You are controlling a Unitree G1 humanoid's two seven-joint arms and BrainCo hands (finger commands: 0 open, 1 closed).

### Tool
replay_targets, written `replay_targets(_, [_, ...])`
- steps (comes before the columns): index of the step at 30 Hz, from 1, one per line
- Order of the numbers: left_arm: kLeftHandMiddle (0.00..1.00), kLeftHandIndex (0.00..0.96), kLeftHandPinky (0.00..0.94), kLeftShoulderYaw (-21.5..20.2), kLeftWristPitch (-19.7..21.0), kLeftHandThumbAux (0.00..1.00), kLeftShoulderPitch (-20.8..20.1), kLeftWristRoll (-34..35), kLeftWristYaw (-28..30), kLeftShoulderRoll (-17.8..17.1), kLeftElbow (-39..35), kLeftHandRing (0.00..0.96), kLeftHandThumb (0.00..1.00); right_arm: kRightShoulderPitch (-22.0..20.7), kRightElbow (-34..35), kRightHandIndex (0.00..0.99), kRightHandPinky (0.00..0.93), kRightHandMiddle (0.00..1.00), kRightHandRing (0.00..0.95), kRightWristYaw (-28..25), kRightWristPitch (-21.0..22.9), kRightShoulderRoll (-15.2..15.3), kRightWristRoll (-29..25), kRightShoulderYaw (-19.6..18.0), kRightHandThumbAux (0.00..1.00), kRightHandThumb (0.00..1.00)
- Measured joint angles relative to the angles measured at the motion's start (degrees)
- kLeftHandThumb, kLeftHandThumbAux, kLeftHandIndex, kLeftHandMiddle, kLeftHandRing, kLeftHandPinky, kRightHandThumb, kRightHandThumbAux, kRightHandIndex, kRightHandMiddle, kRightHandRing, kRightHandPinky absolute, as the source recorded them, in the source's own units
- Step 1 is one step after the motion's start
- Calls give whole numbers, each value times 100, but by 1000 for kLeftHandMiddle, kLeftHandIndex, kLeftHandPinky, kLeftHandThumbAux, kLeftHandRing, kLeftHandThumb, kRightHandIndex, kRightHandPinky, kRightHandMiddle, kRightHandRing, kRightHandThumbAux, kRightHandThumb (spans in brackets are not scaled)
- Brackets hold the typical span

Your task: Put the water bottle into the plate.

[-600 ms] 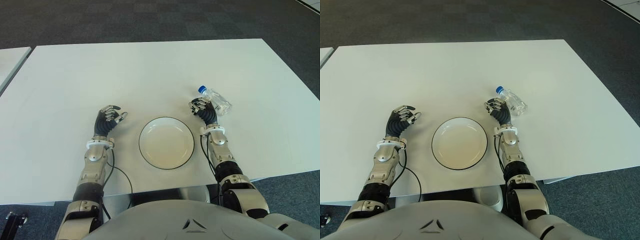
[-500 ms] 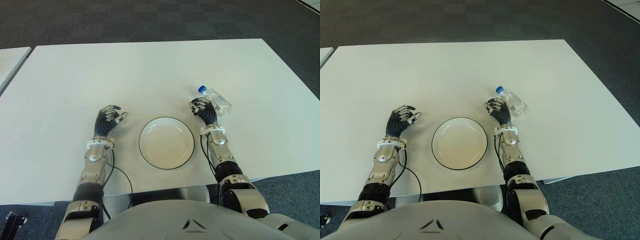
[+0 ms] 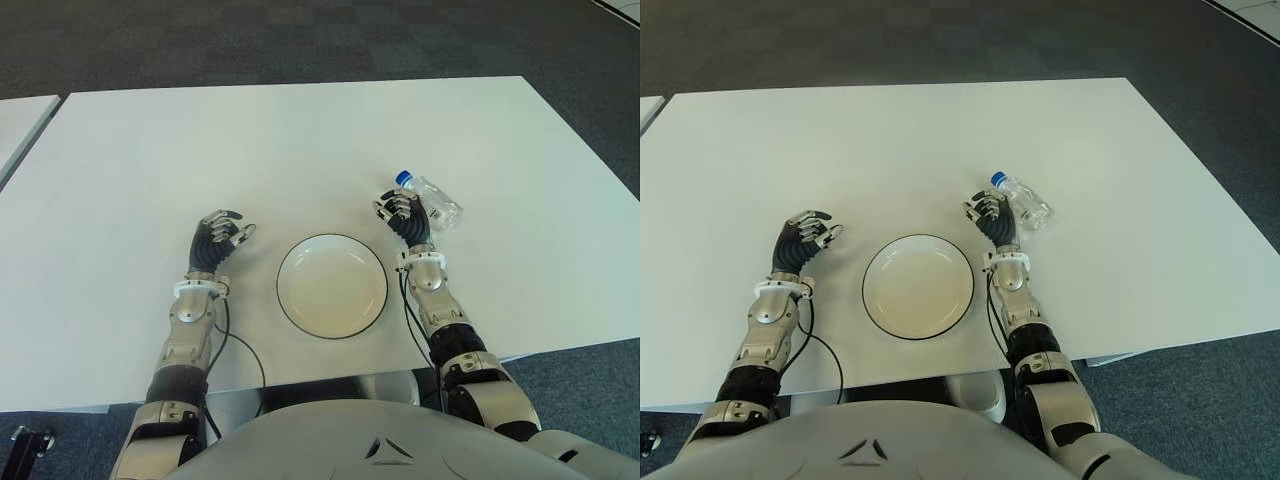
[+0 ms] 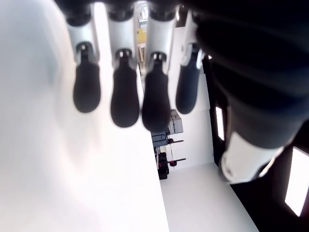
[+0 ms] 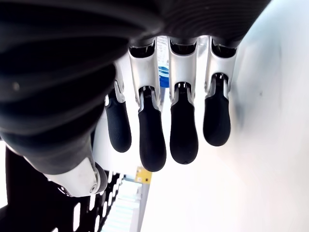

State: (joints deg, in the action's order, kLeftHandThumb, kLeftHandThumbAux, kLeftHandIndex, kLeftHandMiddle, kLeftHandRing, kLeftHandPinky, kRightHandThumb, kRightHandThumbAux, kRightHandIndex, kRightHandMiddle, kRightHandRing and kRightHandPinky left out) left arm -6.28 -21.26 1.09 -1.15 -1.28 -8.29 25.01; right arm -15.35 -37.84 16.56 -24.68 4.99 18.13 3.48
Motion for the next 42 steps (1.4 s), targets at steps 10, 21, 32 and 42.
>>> replay_targets(10, [669,435,645,-2,-3,718,3,-2,4,0,4,666,705,-76,81,431,710,688,705,1389,-189,478,1313,454,729,702])
replay_targets(21, [659,435,643,5,-2,718,6,-61,-5,7,4,656,705,-288,399,179,199,175,179,2076,-152,681,1741,592,720,396])
replay_targets(32, [662,435,642,3,-2,718,10,-102,-48,19,0,659,707,-619,346,7,13,8,9,2970,96,862,2109,610,582,298])
replay_targets(42, [654,435,634,11,36,717,39,-113,-102,37,-57,654,705,-789,309,0,0,0,0,3198,932,867,2213,609,405,379])
